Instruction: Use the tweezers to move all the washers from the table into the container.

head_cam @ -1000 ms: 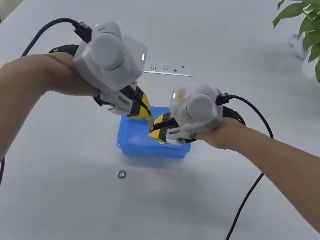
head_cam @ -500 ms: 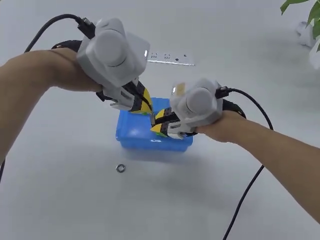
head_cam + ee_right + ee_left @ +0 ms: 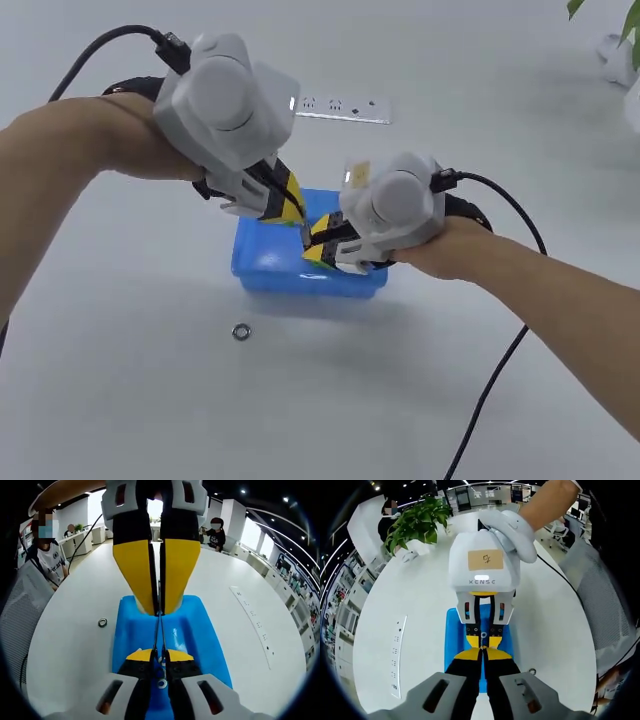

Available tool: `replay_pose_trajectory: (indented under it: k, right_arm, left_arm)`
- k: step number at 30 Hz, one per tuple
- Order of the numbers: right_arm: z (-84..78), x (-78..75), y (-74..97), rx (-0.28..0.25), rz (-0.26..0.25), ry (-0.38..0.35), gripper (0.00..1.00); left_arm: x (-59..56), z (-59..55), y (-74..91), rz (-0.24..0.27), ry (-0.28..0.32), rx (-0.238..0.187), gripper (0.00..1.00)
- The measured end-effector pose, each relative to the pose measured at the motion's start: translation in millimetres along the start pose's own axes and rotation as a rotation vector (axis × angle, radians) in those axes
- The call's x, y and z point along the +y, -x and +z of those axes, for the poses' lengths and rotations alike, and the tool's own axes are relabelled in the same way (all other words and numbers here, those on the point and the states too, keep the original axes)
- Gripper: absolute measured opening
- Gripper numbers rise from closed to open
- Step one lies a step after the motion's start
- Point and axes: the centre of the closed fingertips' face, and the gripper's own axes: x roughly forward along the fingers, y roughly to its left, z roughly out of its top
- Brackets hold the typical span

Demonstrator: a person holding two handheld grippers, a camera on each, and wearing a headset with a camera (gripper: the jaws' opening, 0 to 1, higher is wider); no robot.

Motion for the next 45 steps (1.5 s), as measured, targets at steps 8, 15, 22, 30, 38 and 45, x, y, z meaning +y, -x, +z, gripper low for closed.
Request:
replay_pose_trajectory:
  k: [8,15,22,30,38,45]
  right_arm:
    - [1.6,0.8,-0.8,0.011,0.003,0.013,0.12]
    - [4.4,2.2,2.2,0.013,0.0,0.024,0.12]
    - [10.0,2.6,9.2,0.009,-0.01,0.035,0.12]
    - [24.3,5.2,19.1,-0.003,-0.026,0.06,0.11]
    - [40.0,10.4,29.0,-0.017,-0.038,0.083,0.11]
    - [50.4,18.6,35.2,-0.027,-0.044,0.097,0.11]
  left_arm:
    - [-0.7,-2.1,1.3,0.002,-0.002,0.01,0.05]
    - [-2.5,0.0,5.5,0.003,-0.007,0.011,0.05]
    - [-5.0,7.6,12.4,0.012,-0.015,0.003,0.05]
    - [-9.3,19.2,26.2,0.028,-0.022,-0.009,0.05]
    - [-16.4,25.8,43.3,0.052,-0.024,-0.008,0.05]
    - [-25.1,29.9,54.8,0.063,-0.026,-0.002,0.05]
